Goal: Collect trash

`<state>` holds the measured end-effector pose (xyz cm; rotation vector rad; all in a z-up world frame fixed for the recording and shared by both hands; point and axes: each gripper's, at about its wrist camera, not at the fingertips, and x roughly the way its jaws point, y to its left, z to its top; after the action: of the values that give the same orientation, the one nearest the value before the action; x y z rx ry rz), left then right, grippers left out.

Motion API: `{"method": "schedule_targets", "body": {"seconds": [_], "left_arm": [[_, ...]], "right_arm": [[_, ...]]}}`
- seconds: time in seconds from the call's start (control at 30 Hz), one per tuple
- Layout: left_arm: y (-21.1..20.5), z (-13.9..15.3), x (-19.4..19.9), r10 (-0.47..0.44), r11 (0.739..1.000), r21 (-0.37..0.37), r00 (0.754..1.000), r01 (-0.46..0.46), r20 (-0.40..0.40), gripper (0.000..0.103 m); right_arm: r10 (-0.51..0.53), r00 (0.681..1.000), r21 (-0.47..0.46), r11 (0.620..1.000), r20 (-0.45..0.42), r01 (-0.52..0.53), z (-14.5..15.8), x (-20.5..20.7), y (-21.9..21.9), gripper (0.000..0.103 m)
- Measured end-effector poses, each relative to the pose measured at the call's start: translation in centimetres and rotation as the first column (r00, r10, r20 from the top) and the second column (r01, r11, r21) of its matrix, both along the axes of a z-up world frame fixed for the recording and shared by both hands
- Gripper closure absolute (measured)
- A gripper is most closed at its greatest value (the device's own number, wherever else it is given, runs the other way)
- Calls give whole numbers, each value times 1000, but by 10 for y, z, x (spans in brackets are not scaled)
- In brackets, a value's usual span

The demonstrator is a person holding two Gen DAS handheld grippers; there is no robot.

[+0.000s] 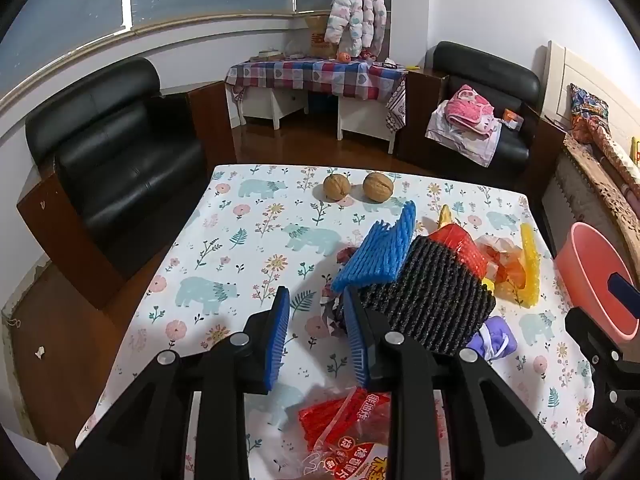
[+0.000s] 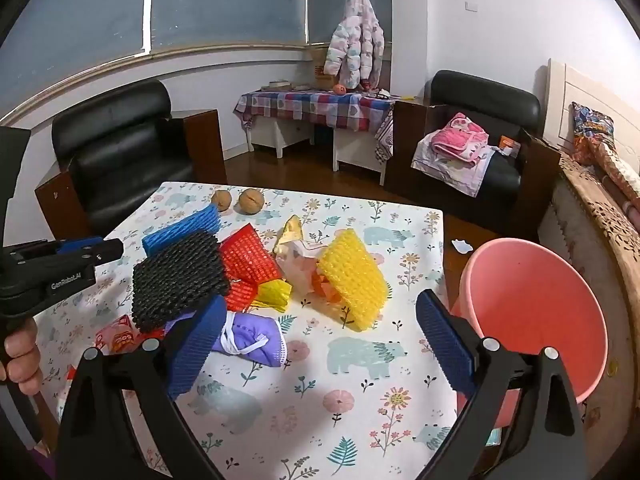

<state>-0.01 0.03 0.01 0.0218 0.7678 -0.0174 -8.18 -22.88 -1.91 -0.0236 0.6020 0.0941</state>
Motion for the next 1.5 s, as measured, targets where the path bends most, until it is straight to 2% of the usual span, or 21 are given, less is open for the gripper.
{"method": "schedule_targets", "body": {"seconds": [1.5], "left_arm": [[-7,-1,-4,-11,1000,-6,1000,11,-14,75]], "right_arm": [[-38,999,4,999,2,38,0,0,-13,7]]}}
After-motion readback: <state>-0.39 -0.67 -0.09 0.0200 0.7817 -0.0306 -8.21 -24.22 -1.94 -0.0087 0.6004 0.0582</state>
